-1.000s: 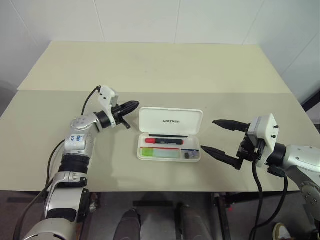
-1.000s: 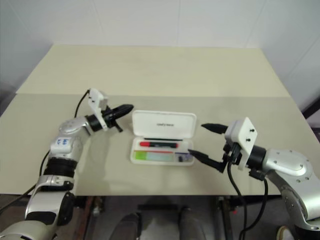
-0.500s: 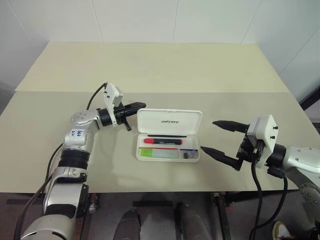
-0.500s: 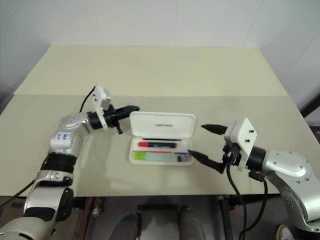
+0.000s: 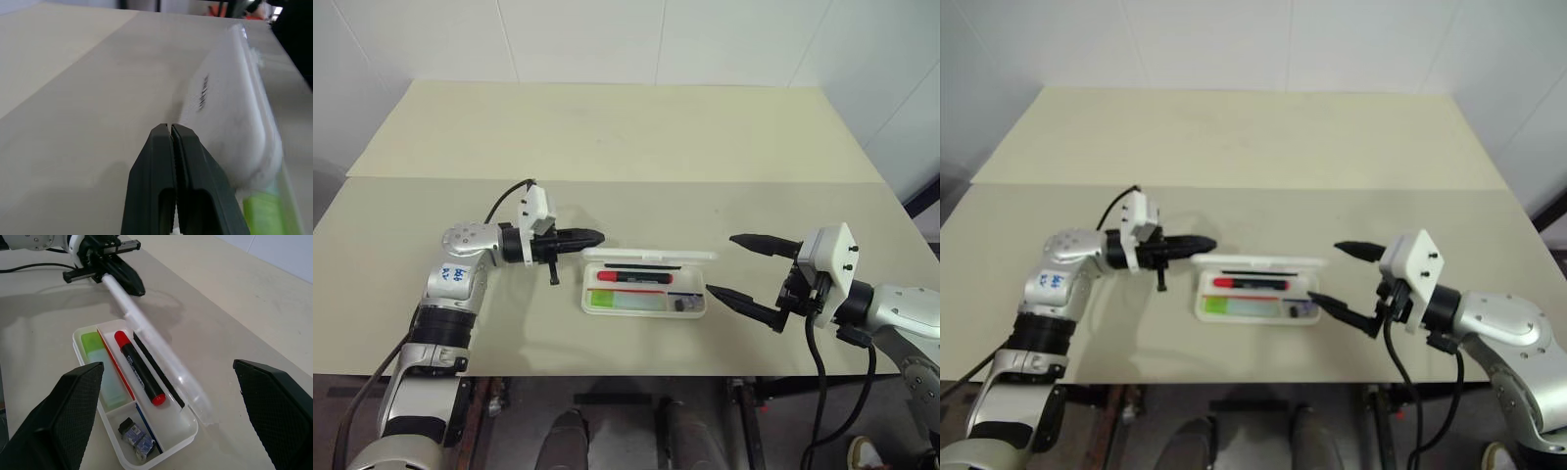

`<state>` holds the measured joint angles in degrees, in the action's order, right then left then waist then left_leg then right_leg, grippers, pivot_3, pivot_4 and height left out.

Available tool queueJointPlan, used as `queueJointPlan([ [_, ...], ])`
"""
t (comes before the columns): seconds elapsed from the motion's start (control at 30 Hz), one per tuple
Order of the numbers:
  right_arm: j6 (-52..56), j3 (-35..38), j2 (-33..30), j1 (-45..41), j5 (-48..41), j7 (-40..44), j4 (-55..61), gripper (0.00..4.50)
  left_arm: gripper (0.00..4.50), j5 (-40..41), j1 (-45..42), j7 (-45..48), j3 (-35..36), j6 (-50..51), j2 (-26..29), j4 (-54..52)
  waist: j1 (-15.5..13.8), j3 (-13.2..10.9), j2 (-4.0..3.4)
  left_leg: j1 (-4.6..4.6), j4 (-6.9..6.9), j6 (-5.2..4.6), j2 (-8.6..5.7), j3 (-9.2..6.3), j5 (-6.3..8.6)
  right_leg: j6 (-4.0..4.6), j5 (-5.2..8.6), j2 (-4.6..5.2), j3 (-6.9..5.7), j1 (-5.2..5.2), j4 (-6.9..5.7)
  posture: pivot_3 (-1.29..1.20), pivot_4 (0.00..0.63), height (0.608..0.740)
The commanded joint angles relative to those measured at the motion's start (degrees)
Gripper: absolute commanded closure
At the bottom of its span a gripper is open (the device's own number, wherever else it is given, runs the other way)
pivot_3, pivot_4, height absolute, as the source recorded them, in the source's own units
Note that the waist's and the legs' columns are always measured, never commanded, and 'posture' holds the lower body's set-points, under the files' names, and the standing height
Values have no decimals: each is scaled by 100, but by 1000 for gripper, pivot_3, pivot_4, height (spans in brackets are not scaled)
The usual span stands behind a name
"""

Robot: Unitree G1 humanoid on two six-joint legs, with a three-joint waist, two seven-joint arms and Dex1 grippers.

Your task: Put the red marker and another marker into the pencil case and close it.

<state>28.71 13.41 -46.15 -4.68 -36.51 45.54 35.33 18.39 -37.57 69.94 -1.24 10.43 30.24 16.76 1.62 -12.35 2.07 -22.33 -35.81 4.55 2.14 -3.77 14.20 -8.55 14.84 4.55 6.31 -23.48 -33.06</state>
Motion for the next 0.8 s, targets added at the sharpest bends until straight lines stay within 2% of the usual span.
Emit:
queueJointPlan([
  [0.03, -75, 30, 36, -39, -50, 5, 123, 0, 4465, 240, 103, 438, -135, 207, 140, -446, 0, 0, 0, 0, 1, 0, 0, 0, 0, 0, 0, 0, 0, 0, -1, 0, 150, 740],
  [0.23, -66, 30, 43, -36, -43, -14, 140, 0, 4465, 113, 316, 959, -542, 732, 546, -681, 22, 0, 0, 2, 0, 0, 0, 0, 0, 1, 0, 0, 0, 0, -2, 0, 150, 740],
  [0.37, -64, 27, 57, -27, -36, -34, 154, 0, 4465, -206, 291, 921, -752, 528, 710, -498, 14, 0, 0, 2, -1, 0, 0, 0, 0, 2, 1, 0, 1, 0, -1, 0, 150, 740],
  [0.63, -71, -20, 130, -24, 4, -80, 173, 0, 4465, -826, 94, 683, -1096, 28, 626, -188, 2, 0, 0, 2, -4, -1, 0, 0, 0, 3, 1, 0, 1, 1, 1, 0, 150, 740],
  [0.8, -78, -59, 193, -13, 32, -143, 203, 0, 4465, -1059, 41, 512, -1422, 135, 511, -520, -3, 1, -1, 2, -8, -1, 0, 0, 0, 3, 1, 0, 1, 4, 0, 0, 150, 740],
])
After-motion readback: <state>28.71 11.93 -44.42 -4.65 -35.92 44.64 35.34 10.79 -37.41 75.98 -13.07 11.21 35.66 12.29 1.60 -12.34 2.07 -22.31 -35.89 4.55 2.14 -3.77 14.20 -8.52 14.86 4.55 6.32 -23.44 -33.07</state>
